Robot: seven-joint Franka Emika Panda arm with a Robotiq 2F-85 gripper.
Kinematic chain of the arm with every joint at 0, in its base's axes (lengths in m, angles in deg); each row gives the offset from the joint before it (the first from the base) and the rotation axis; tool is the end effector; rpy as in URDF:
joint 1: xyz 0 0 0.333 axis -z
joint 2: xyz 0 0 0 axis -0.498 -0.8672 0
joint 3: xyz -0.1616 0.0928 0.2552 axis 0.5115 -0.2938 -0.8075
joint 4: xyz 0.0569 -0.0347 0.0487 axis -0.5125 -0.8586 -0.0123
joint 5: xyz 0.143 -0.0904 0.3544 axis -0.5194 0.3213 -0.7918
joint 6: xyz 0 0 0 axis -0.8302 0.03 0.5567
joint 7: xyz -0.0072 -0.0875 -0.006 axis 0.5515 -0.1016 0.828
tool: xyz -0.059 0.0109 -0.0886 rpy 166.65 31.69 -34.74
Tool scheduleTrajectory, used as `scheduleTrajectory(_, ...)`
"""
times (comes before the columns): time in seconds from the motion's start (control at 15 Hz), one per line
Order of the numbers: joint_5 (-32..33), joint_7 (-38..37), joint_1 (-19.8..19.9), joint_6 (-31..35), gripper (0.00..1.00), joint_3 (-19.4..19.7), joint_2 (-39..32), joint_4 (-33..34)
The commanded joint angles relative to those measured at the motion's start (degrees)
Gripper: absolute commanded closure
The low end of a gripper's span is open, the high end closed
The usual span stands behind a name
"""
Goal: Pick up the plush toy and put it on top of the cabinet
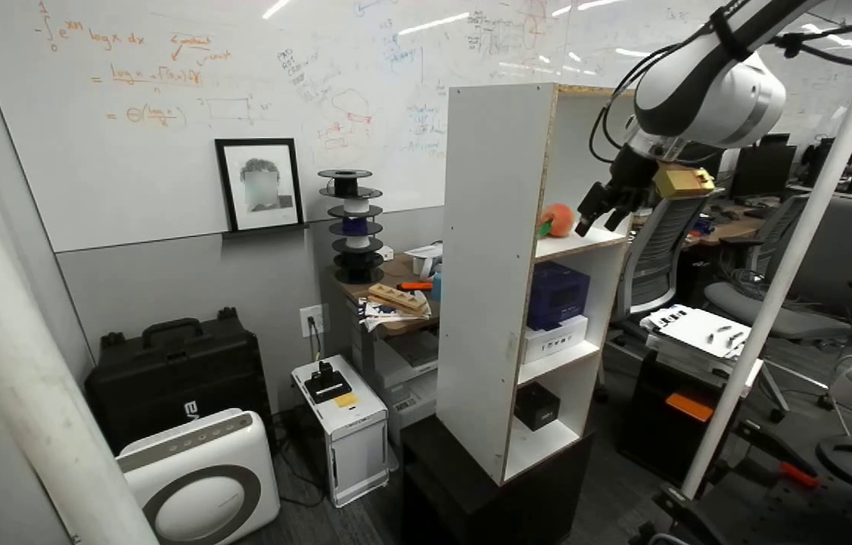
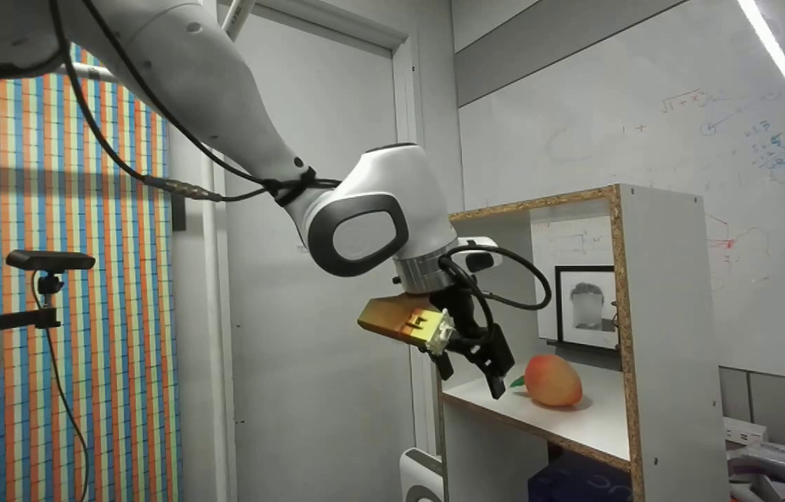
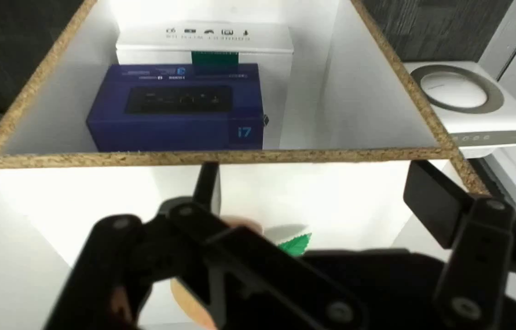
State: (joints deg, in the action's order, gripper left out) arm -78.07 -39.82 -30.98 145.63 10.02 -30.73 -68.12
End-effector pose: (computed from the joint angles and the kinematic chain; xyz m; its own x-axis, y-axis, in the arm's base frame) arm 0.4886 -0.0957 0.3660 0.9201 0.0453 0.3891 0.0497 -0.9988 -0.0011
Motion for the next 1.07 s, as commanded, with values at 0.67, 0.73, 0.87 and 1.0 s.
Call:
scheduleTrajectory(0.67, -12.2, 0.4, 1.8, 14.9, 0.00, -2.3, -17.7, 14.3)
scheduleTrajectory(0.73, -13.2, 0.6, 2.0, 15.3, 0.00, -2.6, -18.4, 15.0)
scheduleTrajectory(0.87, -15.0, 1.1, 2.5, 16.6, 0.00, -3.5, -19.3, 15.9)
scheduleTrajectory(1.0, -16.9, 1.9, 3.4, 18.3, 0.25, -4.8, -20.0, 16.6)
